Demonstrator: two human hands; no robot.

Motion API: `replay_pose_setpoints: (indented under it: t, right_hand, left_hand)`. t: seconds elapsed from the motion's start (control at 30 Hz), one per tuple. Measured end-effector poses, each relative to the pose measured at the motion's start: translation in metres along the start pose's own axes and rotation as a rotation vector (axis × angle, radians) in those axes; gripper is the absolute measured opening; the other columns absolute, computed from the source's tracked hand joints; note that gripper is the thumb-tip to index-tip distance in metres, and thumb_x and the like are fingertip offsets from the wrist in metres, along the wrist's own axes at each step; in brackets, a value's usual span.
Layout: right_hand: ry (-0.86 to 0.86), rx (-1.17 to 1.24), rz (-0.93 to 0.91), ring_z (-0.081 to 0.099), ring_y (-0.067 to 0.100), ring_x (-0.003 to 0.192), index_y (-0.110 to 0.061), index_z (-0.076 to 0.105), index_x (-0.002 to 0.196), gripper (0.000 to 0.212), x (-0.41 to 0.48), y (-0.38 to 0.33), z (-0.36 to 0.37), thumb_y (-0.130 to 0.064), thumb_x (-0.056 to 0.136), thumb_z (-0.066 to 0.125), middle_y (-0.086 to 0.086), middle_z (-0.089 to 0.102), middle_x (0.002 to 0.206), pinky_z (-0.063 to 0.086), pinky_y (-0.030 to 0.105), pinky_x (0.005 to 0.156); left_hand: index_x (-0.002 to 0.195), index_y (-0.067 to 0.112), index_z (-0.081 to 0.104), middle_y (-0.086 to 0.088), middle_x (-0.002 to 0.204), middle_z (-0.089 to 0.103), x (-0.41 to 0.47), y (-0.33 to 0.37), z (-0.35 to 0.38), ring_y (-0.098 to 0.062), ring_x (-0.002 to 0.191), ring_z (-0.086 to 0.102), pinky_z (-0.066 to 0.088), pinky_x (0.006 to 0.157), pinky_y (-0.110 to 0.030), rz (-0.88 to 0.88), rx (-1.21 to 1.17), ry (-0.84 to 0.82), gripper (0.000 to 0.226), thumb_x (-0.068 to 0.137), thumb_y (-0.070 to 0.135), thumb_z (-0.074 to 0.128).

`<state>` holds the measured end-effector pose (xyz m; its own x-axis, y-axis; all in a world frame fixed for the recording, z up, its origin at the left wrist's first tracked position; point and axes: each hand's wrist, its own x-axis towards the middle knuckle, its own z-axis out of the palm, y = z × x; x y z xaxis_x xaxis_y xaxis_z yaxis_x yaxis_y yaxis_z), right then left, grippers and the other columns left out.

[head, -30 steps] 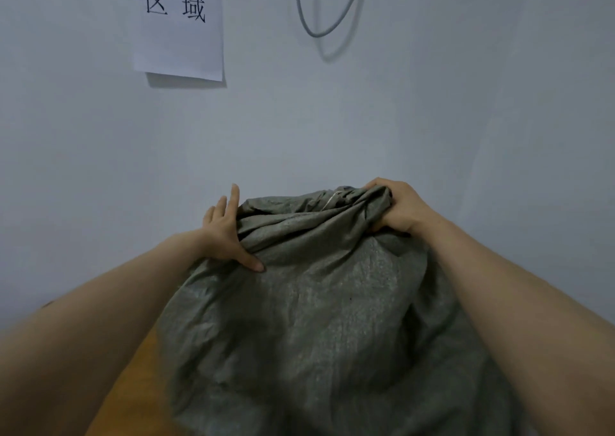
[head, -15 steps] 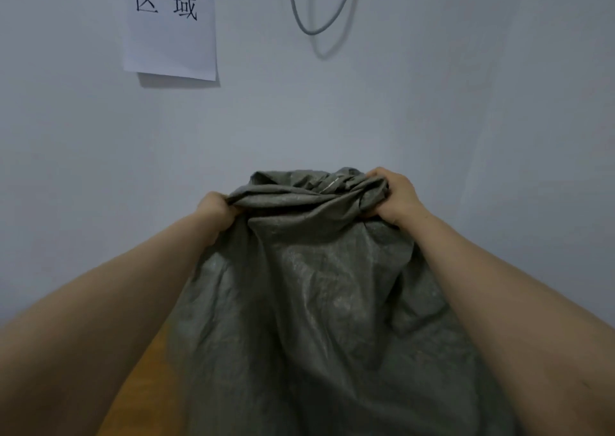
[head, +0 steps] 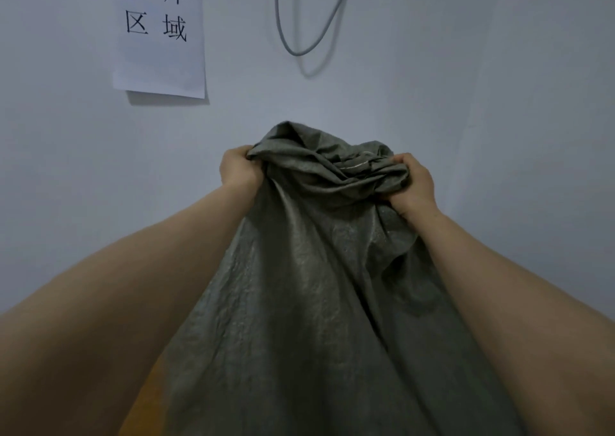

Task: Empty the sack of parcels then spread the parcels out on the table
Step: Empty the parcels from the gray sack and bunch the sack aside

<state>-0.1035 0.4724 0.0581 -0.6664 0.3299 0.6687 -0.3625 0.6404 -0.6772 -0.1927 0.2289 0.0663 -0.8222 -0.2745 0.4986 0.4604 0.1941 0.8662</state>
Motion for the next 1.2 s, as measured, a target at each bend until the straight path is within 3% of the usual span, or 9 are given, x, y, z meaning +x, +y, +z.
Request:
replay_pose_setpoints:
  t: [0.1,0.27,0.37,0.53,0.7,0.8,0.9,1.07,1.2]
  right_hand:
    - [-0.018,0.142,0.023,0.047,0.015,0.081,-0.03,0.051,0.074,0.039,0.002,-0.004,0.007,0.004,0.072,0.069,-0.007,0.054,0.075,0.042,0.025,0.073]
    - [0.072,0.165,-0.02,0.051,0.015,0.083,-0.035,0.049,0.076,0.037,0.016,-0.024,0.01,-0.005,0.073,0.07,-0.009,0.056,0.081,0.046,0.03,0.078]
    - [0.047,0.031,-0.043,0.053,0.017,0.087,-0.027,0.05,0.092,0.038,0.015,-0.019,0.011,0.0,0.075,0.071,0.001,0.057,0.093,0.046,0.026,0.077]
    - [0.086,0.275,0.141,0.046,0.013,0.073,-0.016,0.049,0.068,0.023,0.009,-0.023,0.013,0.0,0.084,0.052,0.003,0.05,0.075,0.047,0.018,0.06]
    - [0.062,-0.063,-0.151,0.051,0.009,0.078,-0.02,0.047,0.098,0.038,0.023,-0.039,0.005,0.004,0.078,0.068,-0.001,0.054,0.089,0.041,0.016,0.064]
    - [0.092,-0.262,-0.184,0.048,0.008,0.071,-0.02,0.049,0.084,0.025,0.02,-0.032,0.005,0.002,0.082,0.06,-0.003,0.051,0.078,0.044,0.011,0.056]
    - [0.173,-0.039,-0.012,0.045,0.011,0.068,-0.015,0.046,0.065,0.025,0.02,-0.032,0.008,-0.001,0.086,0.048,0.002,0.047,0.07,0.045,0.016,0.055]
    - [0.197,0.0,-0.079,0.046,0.012,0.081,-0.033,0.045,0.073,0.031,0.029,-0.045,0.002,-0.007,0.079,0.062,-0.005,0.054,0.086,0.042,0.021,0.073]
    - [0.161,0.173,-0.006,0.047,0.015,0.088,-0.025,0.05,0.076,0.023,0.012,-0.026,0.001,-0.004,0.078,0.059,0.002,0.054,0.096,0.041,0.017,0.076]
  left_hand:
    - [0.1,0.006,0.072,-0.014,0.099,0.069,-0.002,-0.007,-0.008,-0.021,0.095,0.06,0.045,0.078,-0.029,-0.01,0.044,0.023,0.024,0.086,0.006,0.052]
    - [0.105,0.004,0.07,-0.013,0.097,0.067,0.018,0.036,-0.02,-0.023,0.098,0.06,0.039,0.075,-0.024,0.086,0.026,0.113,0.033,0.085,0.0,0.043]
    - [0.105,0.006,0.069,-0.014,0.1,0.067,0.016,0.046,-0.018,-0.018,0.089,0.054,0.041,0.076,-0.025,0.111,-0.017,0.135,0.036,0.085,-0.001,0.04]
    - [0.107,0.005,0.069,-0.017,0.104,0.068,0.003,0.034,-0.026,-0.026,0.104,0.06,0.043,0.08,-0.029,0.193,0.137,0.133,0.034,0.086,0.0,0.042]
    - [0.107,0.005,0.068,-0.02,0.11,0.067,0.023,0.075,-0.031,-0.03,0.107,0.059,0.046,0.086,-0.035,0.261,0.118,0.129,0.037,0.085,0.0,0.039]
    - [0.106,0.003,0.068,-0.021,0.108,0.066,0.014,0.058,-0.031,-0.031,0.106,0.06,0.045,0.085,-0.035,0.274,0.156,0.121,0.035,0.085,0.0,0.04]
    - [0.106,0.002,0.069,-0.022,0.107,0.067,0.009,0.051,-0.035,-0.033,0.104,0.06,0.046,0.086,-0.036,0.283,0.179,0.102,0.035,0.085,0.0,0.041]
    - [0.1,0.004,0.069,-0.018,0.103,0.068,0.015,0.077,-0.033,-0.029,0.101,0.061,0.046,0.08,-0.032,0.287,0.099,0.11,0.034,0.083,0.0,0.04]
    - [0.095,0.006,0.072,-0.018,0.098,0.07,0.002,0.041,-0.031,-0.03,0.098,0.064,0.05,0.081,-0.035,0.223,0.113,-0.011,0.024,0.084,0.007,0.051]
